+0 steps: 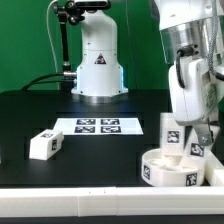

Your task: Assemble stool

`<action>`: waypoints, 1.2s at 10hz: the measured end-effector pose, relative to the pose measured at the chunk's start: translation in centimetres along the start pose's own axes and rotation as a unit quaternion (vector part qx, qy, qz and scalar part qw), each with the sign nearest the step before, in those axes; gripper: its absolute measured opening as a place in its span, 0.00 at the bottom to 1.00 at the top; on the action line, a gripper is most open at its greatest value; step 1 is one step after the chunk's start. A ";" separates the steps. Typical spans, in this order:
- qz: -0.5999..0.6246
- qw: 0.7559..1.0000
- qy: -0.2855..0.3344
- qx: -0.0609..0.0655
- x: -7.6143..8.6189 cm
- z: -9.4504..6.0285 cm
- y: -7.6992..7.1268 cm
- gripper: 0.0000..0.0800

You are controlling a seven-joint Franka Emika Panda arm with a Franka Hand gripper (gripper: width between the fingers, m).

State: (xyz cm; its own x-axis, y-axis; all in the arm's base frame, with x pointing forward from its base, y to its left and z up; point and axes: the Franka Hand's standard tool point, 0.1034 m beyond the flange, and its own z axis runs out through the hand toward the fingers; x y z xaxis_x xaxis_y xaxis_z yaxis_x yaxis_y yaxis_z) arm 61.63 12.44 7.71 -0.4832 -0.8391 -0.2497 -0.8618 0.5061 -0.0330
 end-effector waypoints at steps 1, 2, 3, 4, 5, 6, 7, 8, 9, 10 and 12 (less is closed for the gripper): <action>-0.002 1.000 0.000 0.000 0.0 0.0 0.0 0.71; -0.043 0.999 0.002 -0.006 0.2 -0.4 0.0 0.71; -0.071 0.997 0.000 -0.005 0.4 -1.2 -0.4 0.79; -0.099 0.995 0.001 0.000 1.1 -1.9 -0.9 0.81; -0.143 0.990 0.003 0.005 2.0 -2.6 -1.8 0.81; -0.169 0.986 0.007 0.011 3.3 -3.3 -3.1 0.81; -0.173 0.985 0.010 0.011 4.0 -3.5 -3.6 0.81; -0.174 0.985 0.010 0.010 3.8 -3.4 -3.5 0.81; -0.175 0.984 0.010 0.009 3.8 -3.3 -3.5 0.81; -0.175 0.984 0.010 0.009 3.8 -3.3 -3.5 0.81; -0.176 0.984 0.010 0.009 3.8 -3.3 -3.5 0.81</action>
Offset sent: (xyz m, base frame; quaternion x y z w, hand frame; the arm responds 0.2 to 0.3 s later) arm -0.0108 -0.0335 0.0232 0.0051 0.0080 -0.1335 0.9910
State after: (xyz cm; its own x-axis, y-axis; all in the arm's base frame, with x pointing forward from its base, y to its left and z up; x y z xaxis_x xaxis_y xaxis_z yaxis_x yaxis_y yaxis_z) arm 62.29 6.87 10.08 -0.1590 -0.9666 -0.2012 -0.9735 0.1874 -0.1313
